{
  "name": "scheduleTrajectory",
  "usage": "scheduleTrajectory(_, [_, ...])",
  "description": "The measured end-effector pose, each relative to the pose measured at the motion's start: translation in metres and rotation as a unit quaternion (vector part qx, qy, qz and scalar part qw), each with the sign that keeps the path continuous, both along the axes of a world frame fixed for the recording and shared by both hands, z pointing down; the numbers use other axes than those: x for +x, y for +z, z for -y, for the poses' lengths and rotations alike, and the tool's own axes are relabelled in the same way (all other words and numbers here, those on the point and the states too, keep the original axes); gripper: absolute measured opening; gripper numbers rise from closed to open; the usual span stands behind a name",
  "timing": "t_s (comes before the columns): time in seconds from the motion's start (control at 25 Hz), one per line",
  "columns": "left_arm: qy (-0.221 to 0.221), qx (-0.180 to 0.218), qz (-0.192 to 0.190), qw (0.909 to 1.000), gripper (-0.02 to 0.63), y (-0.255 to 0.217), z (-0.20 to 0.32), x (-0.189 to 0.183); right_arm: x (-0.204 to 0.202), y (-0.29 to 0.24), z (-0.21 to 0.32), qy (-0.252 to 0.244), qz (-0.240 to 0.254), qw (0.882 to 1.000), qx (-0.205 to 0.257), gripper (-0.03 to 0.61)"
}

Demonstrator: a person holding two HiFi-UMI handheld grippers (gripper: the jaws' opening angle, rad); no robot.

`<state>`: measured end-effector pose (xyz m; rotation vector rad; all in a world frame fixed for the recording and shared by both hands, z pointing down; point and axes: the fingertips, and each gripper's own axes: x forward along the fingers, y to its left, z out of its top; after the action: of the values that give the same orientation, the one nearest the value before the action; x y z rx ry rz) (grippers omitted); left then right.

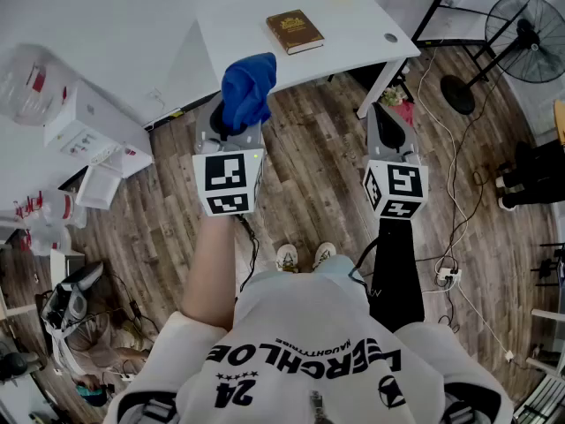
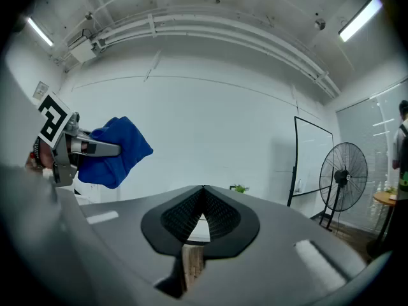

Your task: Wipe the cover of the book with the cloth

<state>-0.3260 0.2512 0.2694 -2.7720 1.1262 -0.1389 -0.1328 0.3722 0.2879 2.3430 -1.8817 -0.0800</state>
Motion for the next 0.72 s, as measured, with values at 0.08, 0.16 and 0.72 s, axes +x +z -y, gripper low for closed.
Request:
scheduleTrajectory(0.08, [-0.001,0.002,-0.003,1.0,0.186,-0.002,-0.002,-0.008,-0.005,0.0,-0.003,0.002,0.0,1.0,-0.001,0.003])
scheduleTrajectory(0.16, [0.001,0.002,-0.005,1.0,0.186,-0.003,-0.004,-0.013,-0.01,-0.001,-0.006,0.004,0.002,1.0,-0.001,0.003])
scheduleTrajectory(0.72, [0.017,0.008,-0.018,0.9996,0.186,0.001,-0.03,-0.025,-0.025,0.005,-0.04,0.021,-0.01,1.0,-0.002,0.003])
